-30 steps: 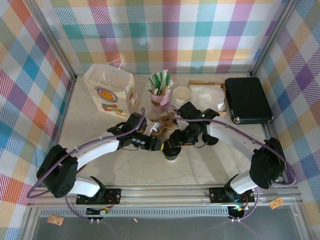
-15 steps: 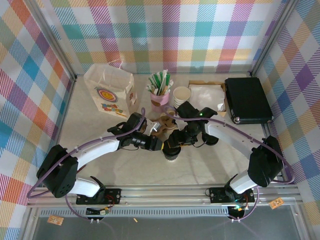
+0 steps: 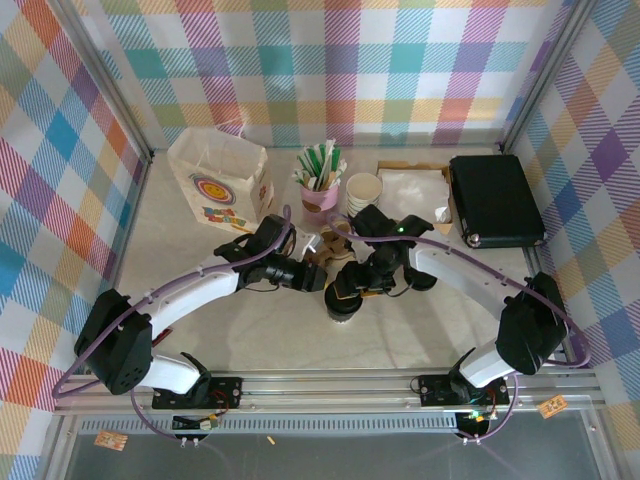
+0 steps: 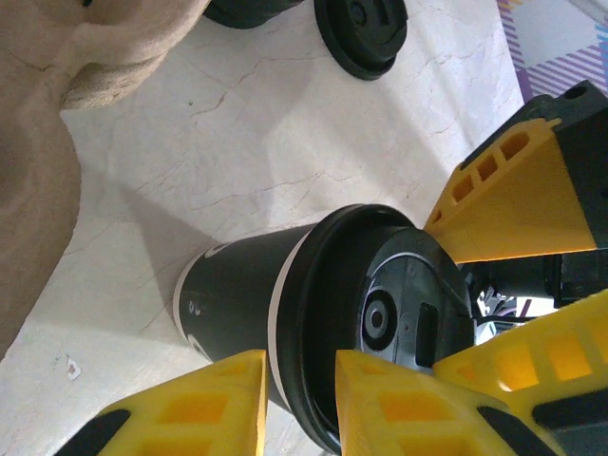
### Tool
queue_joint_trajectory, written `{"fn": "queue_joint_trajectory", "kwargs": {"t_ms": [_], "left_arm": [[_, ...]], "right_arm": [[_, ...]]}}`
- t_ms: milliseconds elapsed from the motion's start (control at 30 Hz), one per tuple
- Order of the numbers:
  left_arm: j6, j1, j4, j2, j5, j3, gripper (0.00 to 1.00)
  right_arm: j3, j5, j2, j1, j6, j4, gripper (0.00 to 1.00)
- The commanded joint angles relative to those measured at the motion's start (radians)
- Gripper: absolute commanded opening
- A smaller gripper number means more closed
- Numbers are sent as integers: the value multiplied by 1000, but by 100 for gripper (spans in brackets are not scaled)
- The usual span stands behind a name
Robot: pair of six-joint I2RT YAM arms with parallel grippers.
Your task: Pack the takeout coffee
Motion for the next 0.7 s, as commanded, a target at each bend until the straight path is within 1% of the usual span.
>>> {"fn": "queue_joint_trajectory", "kwargs": {"t_ms": [0, 167, 267, 367, 433, 567, 633, 667], "left_arm": [[28, 0, -50, -7, -22, 36, 25], [41, 2, -72, -37, -59, 40, 25], [48, 0, -98, -80, -134, 33, 25], [48, 1, -128, -147, -253, 11, 25], [44, 1, -146, -203, -320, -9, 26], [43, 2, -175, -307, -405, -42, 27], [44, 3, -193, -357, -448, -56, 27], [47, 3, -200, -378, -464, -62, 28]], "right_arm": [[31, 14, -32, 6, 14, -34, 61], [65, 18, -38, 9, -11, -41, 62], [81, 44, -52, 12, -49, -50, 64], [107, 90, -54, 17, -138, -62, 74], [141, 117, -31, 31, -237, -83, 77], [211, 210, 39, 90, -413, -136, 83], [241, 256, 80, 126, -485, -156, 90], [247, 278, 92, 137, -506, -158, 91]]}}
